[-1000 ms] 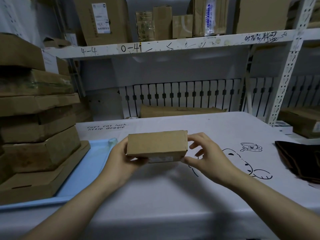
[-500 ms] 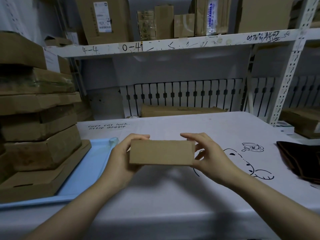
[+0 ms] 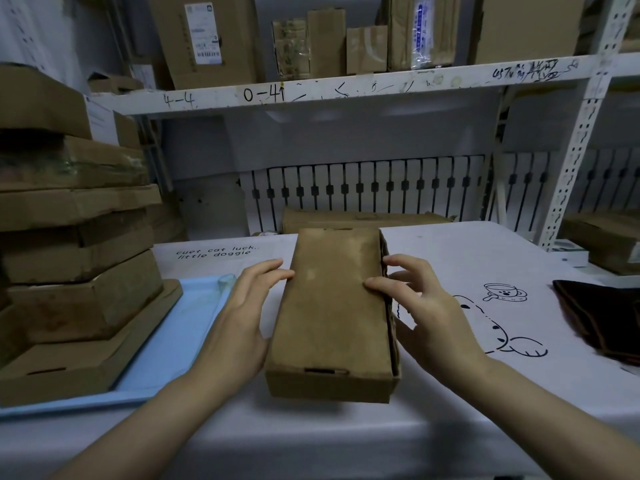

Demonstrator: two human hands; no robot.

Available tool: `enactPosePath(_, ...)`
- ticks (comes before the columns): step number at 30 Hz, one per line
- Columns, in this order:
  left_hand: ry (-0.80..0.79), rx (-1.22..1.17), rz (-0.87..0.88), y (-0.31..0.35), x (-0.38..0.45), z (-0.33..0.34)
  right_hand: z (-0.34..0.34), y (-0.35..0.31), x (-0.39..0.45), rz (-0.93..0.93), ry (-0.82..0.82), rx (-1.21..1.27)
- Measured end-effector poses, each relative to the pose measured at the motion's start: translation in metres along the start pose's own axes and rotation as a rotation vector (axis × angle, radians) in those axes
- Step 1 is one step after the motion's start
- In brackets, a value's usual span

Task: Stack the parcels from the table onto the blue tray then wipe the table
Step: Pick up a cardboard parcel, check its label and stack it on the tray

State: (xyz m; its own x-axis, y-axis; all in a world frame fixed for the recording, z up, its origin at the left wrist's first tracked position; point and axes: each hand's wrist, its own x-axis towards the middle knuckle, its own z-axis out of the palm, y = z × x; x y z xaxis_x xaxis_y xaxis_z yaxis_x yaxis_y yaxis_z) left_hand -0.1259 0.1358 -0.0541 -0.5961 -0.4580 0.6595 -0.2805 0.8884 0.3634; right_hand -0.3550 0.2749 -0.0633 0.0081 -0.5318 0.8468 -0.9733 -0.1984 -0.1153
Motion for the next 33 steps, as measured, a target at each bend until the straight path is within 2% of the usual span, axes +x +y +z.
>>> enactPosePath(6,0.013,0.021,0.083,0.001,0.001,0.000,-0.002,-0.006,0.001,-0.067,0.088,-0.084)
enactPosePath(11,0.017,0.037,0.073,0.005,-0.003,-0.002,-0.002,-0.005,0.000,-0.050,0.038,-0.087)
enactPosePath(13,-0.003,-0.018,-0.022,0.002,0.004,-0.002,-0.002,-0.003,0.000,-0.006,-0.023,-0.012)
enactPosePath(15,-0.030,-0.154,-0.176,0.001,0.017,-0.006,-0.004,-0.005,0.002,0.064,-0.101,0.171)
enactPosePath(18,0.041,-0.302,-0.184,0.009,0.016,-0.007,-0.005,-0.014,0.010,0.355,-0.177,0.486)
enactPosePath(19,0.045,-0.365,-0.237,0.015,0.013,-0.007,-0.005,-0.016,0.013,0.451,-0.194,0.547)
enactPosePath(22,-0.024,-0.725,-0.479,0.028,0.011,-0.010,-0.003,-0.017,0.022,0.671,-0.220,0.779)
enactPosePath(25,-0.088,-0.909,-0.737,0.037,0.016,-0.016,-0.002,-0.023,0.027,0.846,-0.240,0.923)
enactPosePath(28,-0.087,-1.018,-0.856,0.043,0.017,-0.021,0.000,-0.030,0.031,0.906,-0.274,0.964)
enactPosePath(33,-0.092,-1.068,-0.925,0.051,0.023,-0.035,-0.001,-0.040,0.041,0.914,-0.328,0.986)
